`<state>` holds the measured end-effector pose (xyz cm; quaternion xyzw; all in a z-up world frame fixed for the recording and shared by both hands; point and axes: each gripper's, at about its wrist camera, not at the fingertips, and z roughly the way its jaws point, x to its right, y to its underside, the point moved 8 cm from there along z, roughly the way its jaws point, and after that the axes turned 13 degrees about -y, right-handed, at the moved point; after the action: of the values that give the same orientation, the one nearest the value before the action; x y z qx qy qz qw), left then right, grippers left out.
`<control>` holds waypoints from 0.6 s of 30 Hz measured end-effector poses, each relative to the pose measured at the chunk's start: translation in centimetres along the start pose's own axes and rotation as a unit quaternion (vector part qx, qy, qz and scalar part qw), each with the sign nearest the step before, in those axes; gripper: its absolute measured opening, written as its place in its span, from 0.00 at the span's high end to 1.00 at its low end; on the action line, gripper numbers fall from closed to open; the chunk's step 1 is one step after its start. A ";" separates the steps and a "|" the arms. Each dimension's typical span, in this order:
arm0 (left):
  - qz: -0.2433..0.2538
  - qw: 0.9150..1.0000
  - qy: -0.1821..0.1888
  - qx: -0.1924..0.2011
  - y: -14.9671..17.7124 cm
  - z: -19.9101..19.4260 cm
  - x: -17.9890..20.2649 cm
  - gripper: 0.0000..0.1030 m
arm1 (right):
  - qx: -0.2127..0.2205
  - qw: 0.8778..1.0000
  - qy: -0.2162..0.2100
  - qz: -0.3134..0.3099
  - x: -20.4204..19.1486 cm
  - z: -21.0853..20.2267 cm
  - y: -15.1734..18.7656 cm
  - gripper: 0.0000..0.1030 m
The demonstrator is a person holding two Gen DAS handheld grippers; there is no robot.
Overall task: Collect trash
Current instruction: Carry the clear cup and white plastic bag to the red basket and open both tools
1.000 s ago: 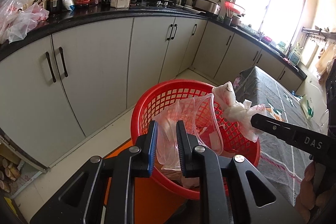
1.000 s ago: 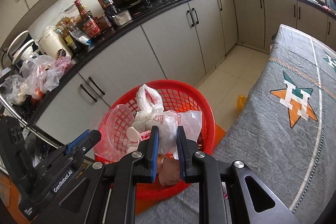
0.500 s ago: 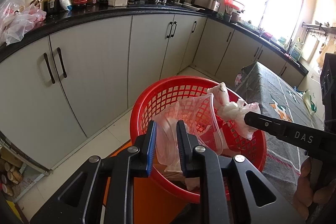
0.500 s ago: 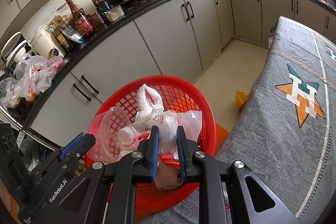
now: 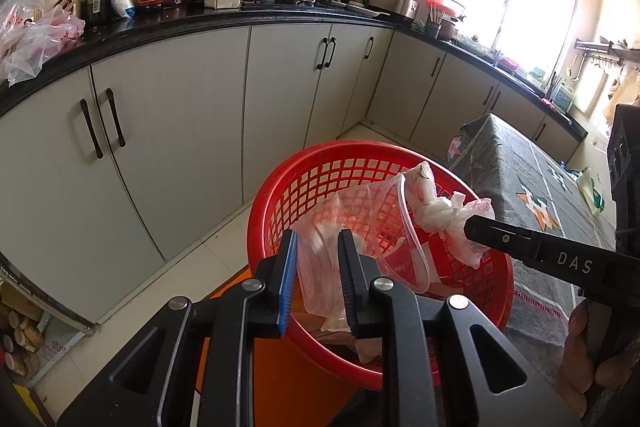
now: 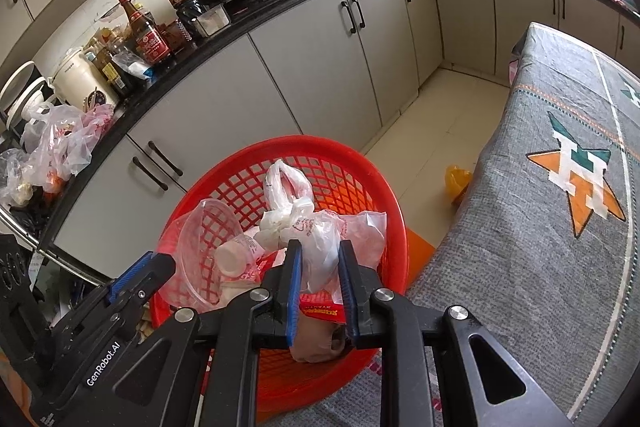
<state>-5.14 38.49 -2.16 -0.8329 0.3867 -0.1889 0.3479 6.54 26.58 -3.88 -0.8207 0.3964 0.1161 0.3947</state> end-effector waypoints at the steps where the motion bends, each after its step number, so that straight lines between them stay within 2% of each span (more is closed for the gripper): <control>1: 0.000 1.000 0.000 0.000 0.0 0.0 0.0 0.80 | 0.000 1.000 0.001 0.000 0.0 0.0 0.0 0.78; 6: 0.003 1.000 0.000 0.001 0.1 0.0 0.1 0.75 | 0.000 1.000 -0.003 0.003 0.1 -0.2 0.3 0.76; 10: 0.006 1.000 -0.001 0.004 0.0 0.0 0.2 0.70 | 0.004 1.000 -0.006 0.003 0.1 -0.7 0.3 0.68; 18: 0.006 1.000 -0.002 0.009 0.0 -0.1 0.2 0.59 | 0.013 1.000 -0.009 0.002 0.0 -1.6 0.1 0.65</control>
<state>-5.05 38.27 -2.04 -0.8280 0.3891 -0.1887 0.3569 6.25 25.38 -2.82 -0.8134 0.3962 0.1193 0.4087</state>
